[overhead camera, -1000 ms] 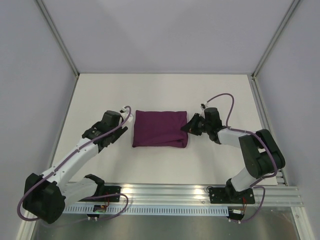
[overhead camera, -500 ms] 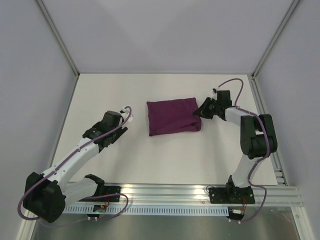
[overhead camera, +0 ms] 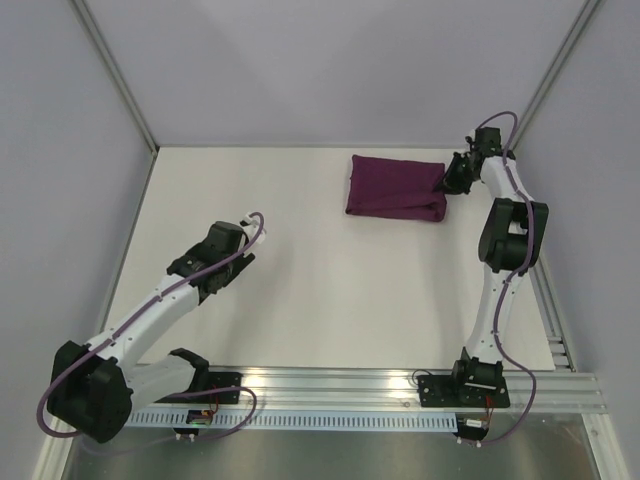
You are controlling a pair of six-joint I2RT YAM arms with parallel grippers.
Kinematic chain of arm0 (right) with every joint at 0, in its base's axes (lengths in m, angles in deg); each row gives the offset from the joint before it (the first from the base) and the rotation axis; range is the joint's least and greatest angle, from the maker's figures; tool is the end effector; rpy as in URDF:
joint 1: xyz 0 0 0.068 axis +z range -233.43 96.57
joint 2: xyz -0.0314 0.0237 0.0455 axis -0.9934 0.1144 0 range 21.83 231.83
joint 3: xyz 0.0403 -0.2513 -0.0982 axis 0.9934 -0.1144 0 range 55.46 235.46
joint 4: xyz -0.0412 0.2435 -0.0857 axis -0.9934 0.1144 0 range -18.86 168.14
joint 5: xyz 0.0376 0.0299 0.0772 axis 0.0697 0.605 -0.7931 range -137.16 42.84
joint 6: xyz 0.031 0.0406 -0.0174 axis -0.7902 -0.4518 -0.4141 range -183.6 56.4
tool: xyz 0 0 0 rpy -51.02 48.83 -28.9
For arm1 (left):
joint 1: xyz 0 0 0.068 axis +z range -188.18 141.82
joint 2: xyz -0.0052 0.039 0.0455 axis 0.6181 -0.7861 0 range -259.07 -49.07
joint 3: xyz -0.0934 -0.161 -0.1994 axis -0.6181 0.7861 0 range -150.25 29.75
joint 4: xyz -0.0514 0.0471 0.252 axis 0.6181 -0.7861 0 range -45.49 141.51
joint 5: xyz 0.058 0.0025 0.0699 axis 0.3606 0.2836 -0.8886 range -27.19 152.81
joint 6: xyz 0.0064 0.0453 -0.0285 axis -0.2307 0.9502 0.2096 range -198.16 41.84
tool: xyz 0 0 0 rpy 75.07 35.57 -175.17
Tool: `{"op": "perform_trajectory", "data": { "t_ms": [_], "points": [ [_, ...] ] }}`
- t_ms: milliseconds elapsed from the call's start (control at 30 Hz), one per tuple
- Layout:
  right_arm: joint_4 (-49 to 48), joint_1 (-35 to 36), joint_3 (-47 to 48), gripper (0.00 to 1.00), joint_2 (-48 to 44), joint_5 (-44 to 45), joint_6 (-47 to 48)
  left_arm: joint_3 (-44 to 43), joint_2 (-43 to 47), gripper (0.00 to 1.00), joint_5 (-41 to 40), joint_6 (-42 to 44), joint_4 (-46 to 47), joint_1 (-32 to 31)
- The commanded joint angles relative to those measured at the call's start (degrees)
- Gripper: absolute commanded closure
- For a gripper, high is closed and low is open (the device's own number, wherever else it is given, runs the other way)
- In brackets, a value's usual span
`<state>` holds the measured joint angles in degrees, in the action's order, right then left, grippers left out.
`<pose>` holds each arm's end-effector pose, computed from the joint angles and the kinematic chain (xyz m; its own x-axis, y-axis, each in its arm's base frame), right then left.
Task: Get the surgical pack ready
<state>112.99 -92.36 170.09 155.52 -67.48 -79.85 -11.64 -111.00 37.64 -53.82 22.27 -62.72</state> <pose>0.5014 -0.0663 0.1873 -0.8347 0.3968 -0.3819 0.2213 0.8766 0.4273 0.2017 -0.0755 0.2355 -0.5809 0.6753 -0.4544 0.4012 0.7233 0.5621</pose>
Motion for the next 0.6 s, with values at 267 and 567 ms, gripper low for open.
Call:
{"op": "perform_trajectory", "data": {
  "t_ms": [267, 567],
  "points": [
    [15.6, -7.3, 24.6, 1.00, 11.1, 9.6, 10.1, 0.3, -4.4, 0.29, -3.4, 1.0, 2.5, 0.4],
    [3.9, -12.4, 28.9, 1.00, 13.5, 10.9, 7.1, -0.1, -7.0, 0.29, -4.9, 1.6, 2.7, 0.5]
  ]
}}
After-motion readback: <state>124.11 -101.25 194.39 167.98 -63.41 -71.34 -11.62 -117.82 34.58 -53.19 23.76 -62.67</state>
